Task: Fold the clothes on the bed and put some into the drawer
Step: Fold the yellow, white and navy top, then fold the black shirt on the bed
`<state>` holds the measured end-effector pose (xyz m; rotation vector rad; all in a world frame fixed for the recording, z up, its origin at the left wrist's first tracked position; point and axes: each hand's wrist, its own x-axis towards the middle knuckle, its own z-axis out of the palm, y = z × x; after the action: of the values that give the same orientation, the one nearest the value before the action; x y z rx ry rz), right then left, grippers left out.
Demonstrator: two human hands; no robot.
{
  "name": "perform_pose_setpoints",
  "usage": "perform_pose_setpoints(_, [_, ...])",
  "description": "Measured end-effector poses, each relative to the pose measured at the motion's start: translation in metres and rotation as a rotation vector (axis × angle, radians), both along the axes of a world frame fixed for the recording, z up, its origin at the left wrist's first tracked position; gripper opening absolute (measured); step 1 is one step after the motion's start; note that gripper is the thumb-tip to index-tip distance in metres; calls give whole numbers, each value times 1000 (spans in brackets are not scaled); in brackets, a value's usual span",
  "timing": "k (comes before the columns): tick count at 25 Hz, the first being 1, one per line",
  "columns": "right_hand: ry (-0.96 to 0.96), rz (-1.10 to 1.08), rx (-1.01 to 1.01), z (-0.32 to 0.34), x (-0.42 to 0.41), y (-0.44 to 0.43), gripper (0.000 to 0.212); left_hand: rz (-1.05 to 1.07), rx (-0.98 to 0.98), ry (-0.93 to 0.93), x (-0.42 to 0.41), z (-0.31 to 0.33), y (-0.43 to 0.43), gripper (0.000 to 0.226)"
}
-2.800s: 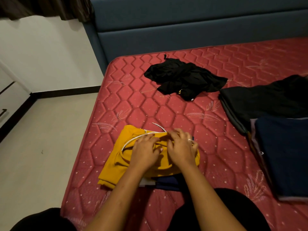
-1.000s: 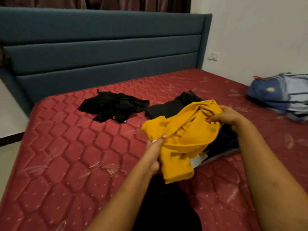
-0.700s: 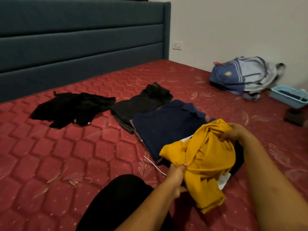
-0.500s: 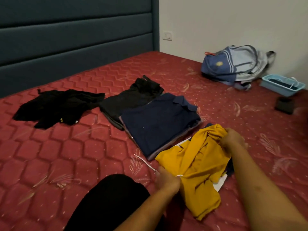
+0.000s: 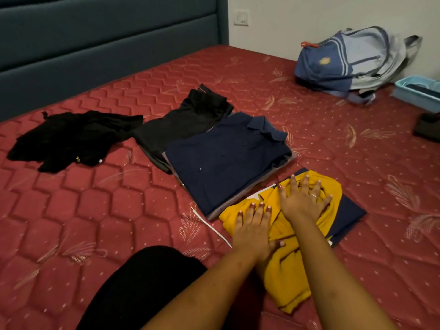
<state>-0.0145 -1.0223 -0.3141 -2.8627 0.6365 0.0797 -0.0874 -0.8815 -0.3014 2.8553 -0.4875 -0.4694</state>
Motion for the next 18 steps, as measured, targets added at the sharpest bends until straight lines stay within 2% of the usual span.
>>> perform_pose_setpoints(2, [11, -17, 1, -4, 2, -1, 67, -2, 23, 45, 10, -6, 2, 123])
perform_pose_setpoints(3, [-1, -23, -6, -6, 2, 0, 67, -6, 32, 63, 14, -9, 3, 124])
perform_pose_setpoints(7, [-41, -32, -35, -14, -1, 0, 67, -13, 20, 82, 19, -17, 7, 112])
perform_pose_setpoints(13, [36, -23, 8, -3, -3, -2, 67, -22, 14, 78, 12, -8, 16, 104])
perform_pose_setpoints(15, [-17, -12, 13, 12, -7, 6, 68, -17, -47, -1, 7, 4, 31, 93])
perform_pose_setpoints(18, [-184, 72, 40, 43, -6, 56, 69, 37, -75, -276, 15, 27, 75, 79])
